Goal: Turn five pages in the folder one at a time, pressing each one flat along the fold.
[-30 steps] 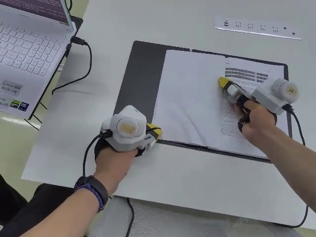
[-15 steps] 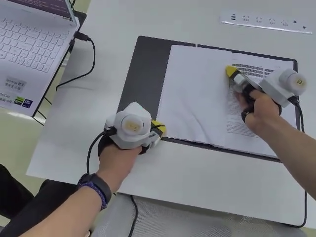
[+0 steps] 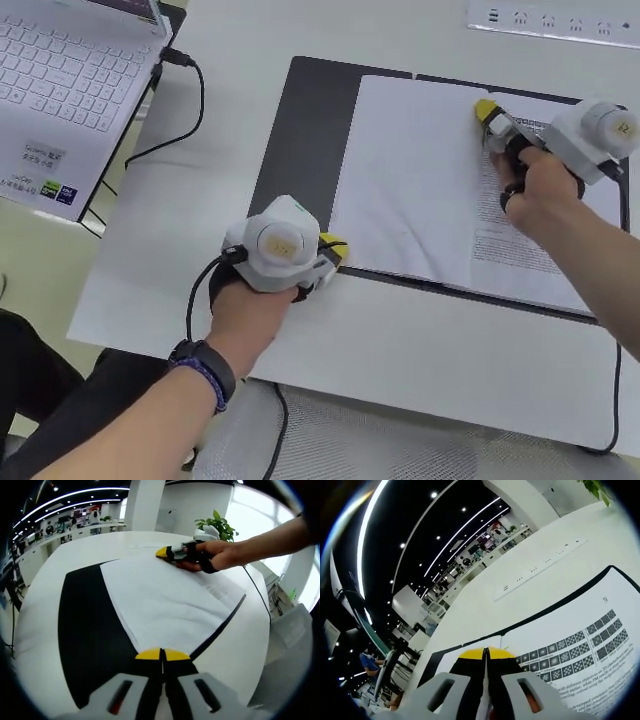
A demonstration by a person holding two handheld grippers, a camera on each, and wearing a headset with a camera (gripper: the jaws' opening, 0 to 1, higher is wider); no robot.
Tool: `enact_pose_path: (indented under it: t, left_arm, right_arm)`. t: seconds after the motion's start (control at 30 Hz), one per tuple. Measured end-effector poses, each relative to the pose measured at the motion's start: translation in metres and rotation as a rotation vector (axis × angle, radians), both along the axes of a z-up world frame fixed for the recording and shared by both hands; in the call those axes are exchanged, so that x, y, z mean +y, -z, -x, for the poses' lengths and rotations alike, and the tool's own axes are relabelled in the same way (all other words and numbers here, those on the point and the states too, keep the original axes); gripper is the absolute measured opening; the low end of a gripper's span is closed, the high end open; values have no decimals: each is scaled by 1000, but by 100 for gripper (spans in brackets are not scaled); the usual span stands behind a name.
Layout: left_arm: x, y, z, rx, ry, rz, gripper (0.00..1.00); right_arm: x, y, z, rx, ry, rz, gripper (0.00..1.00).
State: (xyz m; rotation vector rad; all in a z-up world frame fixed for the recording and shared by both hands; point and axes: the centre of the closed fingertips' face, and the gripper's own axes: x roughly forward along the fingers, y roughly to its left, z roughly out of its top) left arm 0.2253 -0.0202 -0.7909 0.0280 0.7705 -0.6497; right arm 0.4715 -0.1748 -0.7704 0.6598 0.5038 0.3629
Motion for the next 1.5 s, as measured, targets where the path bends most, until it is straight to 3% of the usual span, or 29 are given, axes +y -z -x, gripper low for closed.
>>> enact_pose_path:
  t: [0.27, 0.53, 0.77, 1.13, 1.5]
  left_arm:
    - [1, 1, 0, 4, -7, 2, 0]
    - [1, 1, -1, 4, -8, 3, 0]
    - [1, 2, -1, 0, -14, 3, 0]
    - [2, 0, -1, -2, -13, 0, 0]
    - [1, -1, -2, -9, -7, 1, 0]
  right_arm:
    - [-10, 8, -30, -1, 67, -44, 0]
    - [-3, 1, -17, -11, 41, -39, 0]
    - [5, -3, 4, -21, -32, -34, 0]
    - [12, -8, 48, -41, -68, -18, 0]
    - [13, -9, 81, -46, -106, 21, 0]
